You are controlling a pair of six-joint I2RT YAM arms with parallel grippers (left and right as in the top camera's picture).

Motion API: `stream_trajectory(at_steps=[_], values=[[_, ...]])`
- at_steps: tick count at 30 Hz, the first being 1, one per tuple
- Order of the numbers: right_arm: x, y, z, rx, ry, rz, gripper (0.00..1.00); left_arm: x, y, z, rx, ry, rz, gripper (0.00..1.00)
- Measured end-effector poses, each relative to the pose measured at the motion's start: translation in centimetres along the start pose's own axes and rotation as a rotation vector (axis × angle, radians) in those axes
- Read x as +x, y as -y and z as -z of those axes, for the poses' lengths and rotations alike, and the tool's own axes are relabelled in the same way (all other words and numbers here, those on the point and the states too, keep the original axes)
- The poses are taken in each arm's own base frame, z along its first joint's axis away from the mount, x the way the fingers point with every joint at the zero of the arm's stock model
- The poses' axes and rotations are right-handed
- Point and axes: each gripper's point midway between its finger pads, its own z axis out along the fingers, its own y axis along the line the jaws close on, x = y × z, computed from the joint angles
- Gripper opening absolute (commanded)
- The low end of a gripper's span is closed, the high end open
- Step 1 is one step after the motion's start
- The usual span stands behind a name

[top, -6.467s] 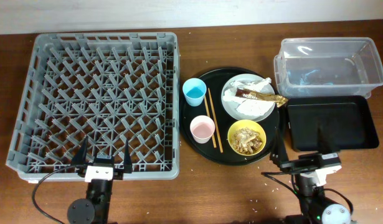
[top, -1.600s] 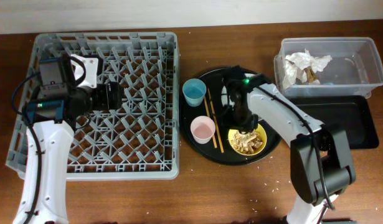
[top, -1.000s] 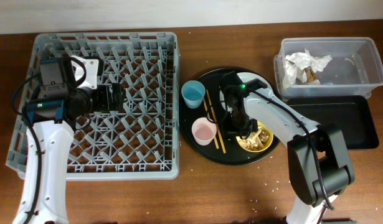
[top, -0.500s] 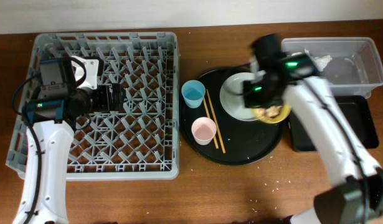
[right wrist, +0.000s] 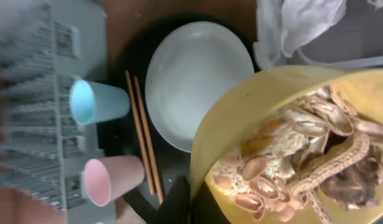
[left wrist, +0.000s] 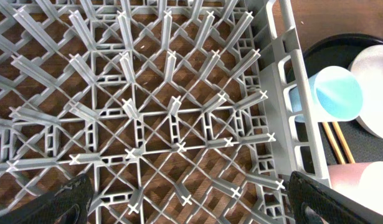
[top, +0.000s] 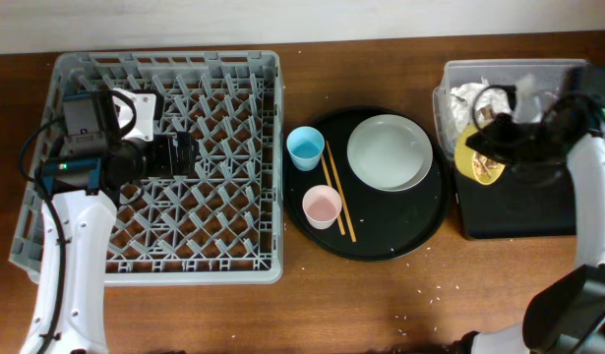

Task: Sort waste into correct bins and load items into the dishwasher rack
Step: 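Tip yellow bowl over black tray with right gripper, dumping shells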

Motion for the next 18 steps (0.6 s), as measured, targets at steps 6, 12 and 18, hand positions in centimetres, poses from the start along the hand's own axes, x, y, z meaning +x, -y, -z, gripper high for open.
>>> stream_trajectory(at_steps=[6,12,18], values=[[0.7,3.8,0.7,-0.153,0.099,-0.091,0.04,0.0,0.0,0.0,0.0,0.0,0.0,0.99],[1.6,7.2,1.9,-0.294,0.219,-0.196,0.04,0.0,0.0,0.0,0.0,0.0,0.0,0.99],[0.8,7.7,3.9,-0.435,0.304,-0.242,0.04,0.0,0.0,0.0,0.0,0.0,0.0,0.99]])
